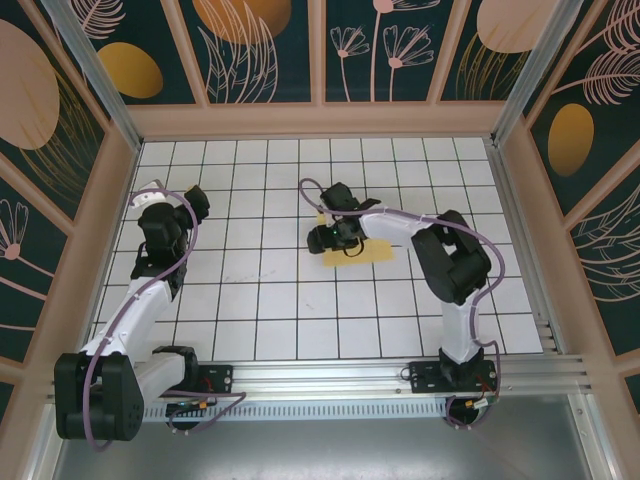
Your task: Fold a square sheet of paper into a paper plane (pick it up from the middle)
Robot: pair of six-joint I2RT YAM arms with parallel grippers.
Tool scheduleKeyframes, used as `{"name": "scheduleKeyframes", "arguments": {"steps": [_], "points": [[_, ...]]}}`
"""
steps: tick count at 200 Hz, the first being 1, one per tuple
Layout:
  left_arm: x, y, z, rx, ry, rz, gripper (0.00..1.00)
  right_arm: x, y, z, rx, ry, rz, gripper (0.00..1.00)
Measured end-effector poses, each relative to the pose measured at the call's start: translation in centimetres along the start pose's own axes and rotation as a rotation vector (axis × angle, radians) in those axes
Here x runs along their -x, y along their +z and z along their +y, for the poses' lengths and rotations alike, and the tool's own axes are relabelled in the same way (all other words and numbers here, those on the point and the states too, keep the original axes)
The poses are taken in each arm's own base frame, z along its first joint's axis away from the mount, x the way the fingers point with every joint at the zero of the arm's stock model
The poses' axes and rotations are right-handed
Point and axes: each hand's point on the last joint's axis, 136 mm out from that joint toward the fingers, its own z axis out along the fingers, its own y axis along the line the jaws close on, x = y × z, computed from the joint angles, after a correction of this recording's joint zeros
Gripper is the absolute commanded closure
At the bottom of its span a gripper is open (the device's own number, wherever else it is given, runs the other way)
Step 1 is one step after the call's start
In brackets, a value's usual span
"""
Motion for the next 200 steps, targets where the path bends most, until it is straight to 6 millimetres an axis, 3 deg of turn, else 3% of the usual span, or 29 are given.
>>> {"name": "scheduleKeyframes", "arguments": {"steps": [20, 40, 64, 82, 123, 200], "points": [[-0.1, 0.0, 0.0, -0.003, -0.002, 0.005, 0.01, 0.6, -1.2, -1.1, -0.063, 0.048, -0.03, 0.13], [-0.2, 0.1, -0.1, -0.008, -0.002, 0.009, 0.02, 1.3, -1.8, -3.4, -0.144, 0.117, -0.06, 0.01], [-0.3, 0.1, -0.3, -0.017, -0.003, 0.014, 0.02, 2.0, -2.6, -6.8, -0.239, 0.208, -0.088, 0.01], [-0.5, 0.2, -0.3, -0.019, -0.004, 0.022, 0.01, 2.1, -2.9, -8.2, -0.288, 0.237, -0.1, 0.01], [-1.2, 0.5, -0.2, -0.017, -0.005, 0.042, 0.02, 2.8, -2.3, -8.3, -0.311, 0.243, -0.102, 0.01], [-1.4, 0.6, -0.2, -0.019, -0.006, 0.049, 0.01, 2.2, -0.4, -9.0, -0.35, 0.234, -0.058, 0.04]]}}
